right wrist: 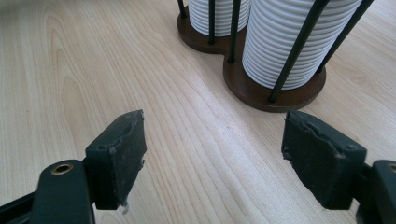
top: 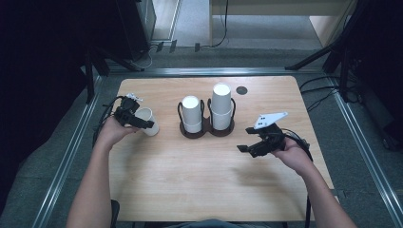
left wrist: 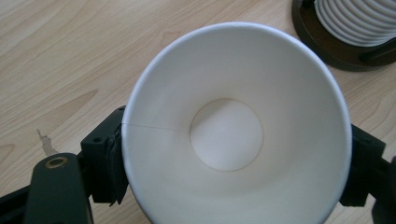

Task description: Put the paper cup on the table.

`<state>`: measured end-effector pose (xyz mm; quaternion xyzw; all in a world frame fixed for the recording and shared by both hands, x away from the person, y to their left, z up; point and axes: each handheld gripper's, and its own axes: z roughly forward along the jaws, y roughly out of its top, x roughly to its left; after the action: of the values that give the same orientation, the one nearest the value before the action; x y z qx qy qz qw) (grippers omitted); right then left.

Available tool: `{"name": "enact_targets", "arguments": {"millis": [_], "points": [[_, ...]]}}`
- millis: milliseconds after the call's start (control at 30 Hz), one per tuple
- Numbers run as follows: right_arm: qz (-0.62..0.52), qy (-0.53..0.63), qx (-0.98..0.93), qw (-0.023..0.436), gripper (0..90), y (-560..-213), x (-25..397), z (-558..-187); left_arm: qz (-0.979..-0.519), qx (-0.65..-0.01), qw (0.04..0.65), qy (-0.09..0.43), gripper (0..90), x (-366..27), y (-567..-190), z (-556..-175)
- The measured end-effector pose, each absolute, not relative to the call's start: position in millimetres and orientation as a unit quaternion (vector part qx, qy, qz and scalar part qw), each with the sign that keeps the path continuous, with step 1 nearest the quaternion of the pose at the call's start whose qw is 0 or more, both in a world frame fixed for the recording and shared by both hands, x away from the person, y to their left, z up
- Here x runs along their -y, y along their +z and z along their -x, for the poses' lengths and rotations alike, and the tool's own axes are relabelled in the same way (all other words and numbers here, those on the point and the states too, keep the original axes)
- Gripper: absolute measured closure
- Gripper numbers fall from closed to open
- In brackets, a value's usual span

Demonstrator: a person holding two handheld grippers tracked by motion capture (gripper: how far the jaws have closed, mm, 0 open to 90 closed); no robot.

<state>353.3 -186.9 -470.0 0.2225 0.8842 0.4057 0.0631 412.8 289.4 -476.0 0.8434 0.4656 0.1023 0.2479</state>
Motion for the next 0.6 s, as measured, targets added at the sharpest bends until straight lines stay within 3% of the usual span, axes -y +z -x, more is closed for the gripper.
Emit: {"name": "enact_targets", "arguments": {"millis": [600], "points": [[-0.22, 0.406, -0.885, 0.063, 22.2, -469.3, 186.5, -352.7, -0.832, -0.474, 0.276, 0.082, 14.4, -288.1, -470.5, -411.6]]}}
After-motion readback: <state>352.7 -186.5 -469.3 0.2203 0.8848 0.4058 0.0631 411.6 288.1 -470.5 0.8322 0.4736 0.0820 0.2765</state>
